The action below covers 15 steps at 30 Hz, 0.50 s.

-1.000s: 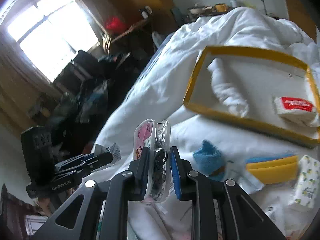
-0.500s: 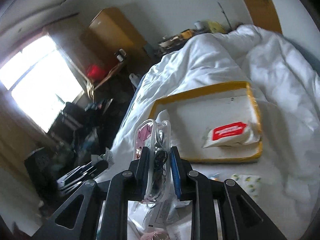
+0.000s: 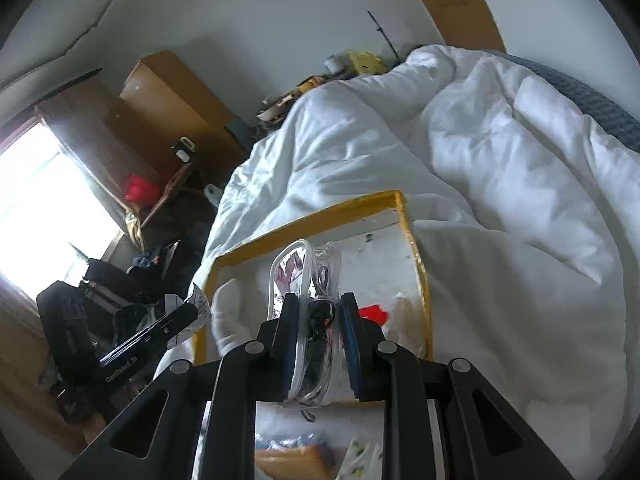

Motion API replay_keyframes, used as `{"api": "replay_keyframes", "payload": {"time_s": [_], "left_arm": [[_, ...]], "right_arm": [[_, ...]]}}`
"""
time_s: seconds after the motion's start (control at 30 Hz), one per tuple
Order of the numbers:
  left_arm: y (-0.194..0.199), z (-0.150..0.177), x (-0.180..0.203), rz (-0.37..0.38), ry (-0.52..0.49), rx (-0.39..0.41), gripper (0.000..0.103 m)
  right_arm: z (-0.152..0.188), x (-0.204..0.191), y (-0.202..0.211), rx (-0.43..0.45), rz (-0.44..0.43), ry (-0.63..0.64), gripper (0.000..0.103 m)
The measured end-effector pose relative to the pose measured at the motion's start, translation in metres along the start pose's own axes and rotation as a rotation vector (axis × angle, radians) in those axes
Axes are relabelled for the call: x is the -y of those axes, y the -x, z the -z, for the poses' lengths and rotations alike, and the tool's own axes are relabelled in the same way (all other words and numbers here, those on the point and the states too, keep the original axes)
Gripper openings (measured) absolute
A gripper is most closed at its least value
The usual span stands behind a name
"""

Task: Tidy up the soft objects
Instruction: 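Carry the green packet into the tray with left tool while right tool drops the pink pouch in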

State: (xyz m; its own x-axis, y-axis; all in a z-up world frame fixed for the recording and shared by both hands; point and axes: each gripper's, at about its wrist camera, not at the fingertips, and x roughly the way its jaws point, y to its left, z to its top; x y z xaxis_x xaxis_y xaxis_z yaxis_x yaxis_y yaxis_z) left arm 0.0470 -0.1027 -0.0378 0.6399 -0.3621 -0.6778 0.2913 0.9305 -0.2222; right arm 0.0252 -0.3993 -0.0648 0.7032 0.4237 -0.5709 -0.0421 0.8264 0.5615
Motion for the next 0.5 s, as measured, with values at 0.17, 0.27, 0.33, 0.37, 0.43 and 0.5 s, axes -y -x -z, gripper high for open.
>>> {"api": "replay_keyframes", "payload": {"time_s": [0.17, 0.27, 0.33, 0.37, 0.43, 0.5], "left_arm": [[-0.026, 0.002, 0.009, 0.029, 0.052, -0.042, 0.028], [-0.040, 0.006, 0.017, 0.031, 0.060, -0.088, 0.028], [-0.046, 0.010, 0.023, 0.037, 0.052, -0.109, 0.029], [-0.048, 0.013, 0.027, 0.036, 0.039, -0.114, 0.029], [-0.053, 0.020, 0.035, 0.028, 0.010, -0.134, 0.029], [-0.058, 0.027, 0.039, 0.018, -0.005, -0.154, 0.029]], "right_arm": [[-0.004, 0.011, -0.016, -0.006, -0.007, -0.017, 0.022], [-0.004, 0.017, -0.023, -0.005, 0.009, -0.033, 0.022], [-0.002, 0.019, -0.026, -0.013, -0.004, -0.037, 0.022], [-0.001, 0.020, -0.029, -0.018, -0.003, -0.034, 0.023], [0.001, 0.023, -0.032, -0.030, -0.017, -0.032, 0.024], [0.003, 0.028, -0.034, -0.027, -0.028, -0.068, 0.025]]}}
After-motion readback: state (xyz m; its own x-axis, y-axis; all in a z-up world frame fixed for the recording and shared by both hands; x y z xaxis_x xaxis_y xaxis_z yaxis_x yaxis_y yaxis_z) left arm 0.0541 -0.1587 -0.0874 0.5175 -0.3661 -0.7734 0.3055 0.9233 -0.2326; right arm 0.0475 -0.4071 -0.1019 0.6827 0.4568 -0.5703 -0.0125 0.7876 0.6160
